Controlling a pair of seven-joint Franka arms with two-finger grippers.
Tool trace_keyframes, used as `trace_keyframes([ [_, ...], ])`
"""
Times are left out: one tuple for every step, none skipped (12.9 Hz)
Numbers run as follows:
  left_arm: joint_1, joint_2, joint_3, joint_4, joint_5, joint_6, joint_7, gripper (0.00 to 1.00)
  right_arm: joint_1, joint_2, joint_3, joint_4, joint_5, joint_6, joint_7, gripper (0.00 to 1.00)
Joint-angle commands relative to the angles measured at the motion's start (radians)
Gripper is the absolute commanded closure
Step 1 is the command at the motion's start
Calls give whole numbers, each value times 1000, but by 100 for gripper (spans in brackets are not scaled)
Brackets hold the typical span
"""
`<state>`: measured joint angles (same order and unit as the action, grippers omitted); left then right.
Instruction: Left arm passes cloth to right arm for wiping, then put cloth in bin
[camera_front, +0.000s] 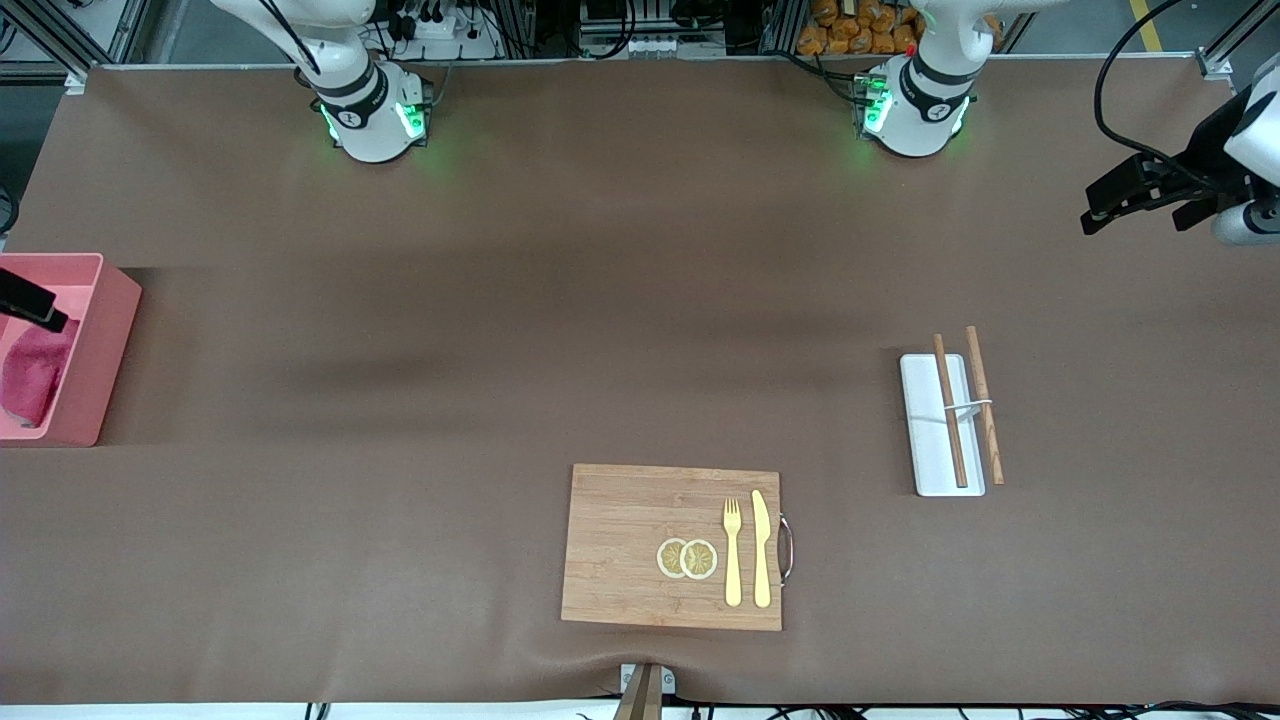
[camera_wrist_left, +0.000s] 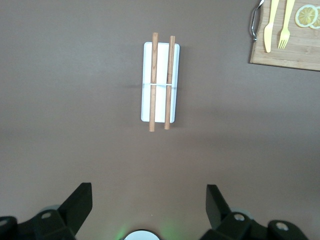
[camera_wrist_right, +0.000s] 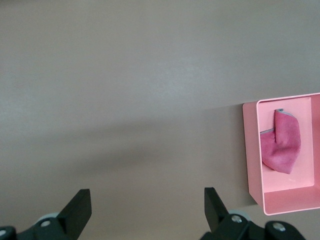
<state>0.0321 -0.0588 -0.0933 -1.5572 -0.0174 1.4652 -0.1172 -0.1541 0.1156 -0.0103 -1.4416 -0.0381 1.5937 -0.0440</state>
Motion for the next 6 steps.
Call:
trace_keyframes([
  [5,-12,-20,-4,45,15,1,0,49,-62,-37,-51,27,-15,79,0],
  [3,2,-22,17,48,15,-4,0,63,-79,-39,-51,27,-41,120,0],
  [6,8,-20,25,47,15,-6,0,71,-86,-37,-51,29,-70,127,0],
  [12,8,-19,25,45,15,-4,0,71,-97,-37,-54,56,-95,124,0],
  [14,10,-17,29,42,15,-6,0,76,-123,-37,-54,98,-116,121,0],
  [12,16,-17,40,45,17,1,0,94,-126,-39,-53,104,-115,119,0],
])
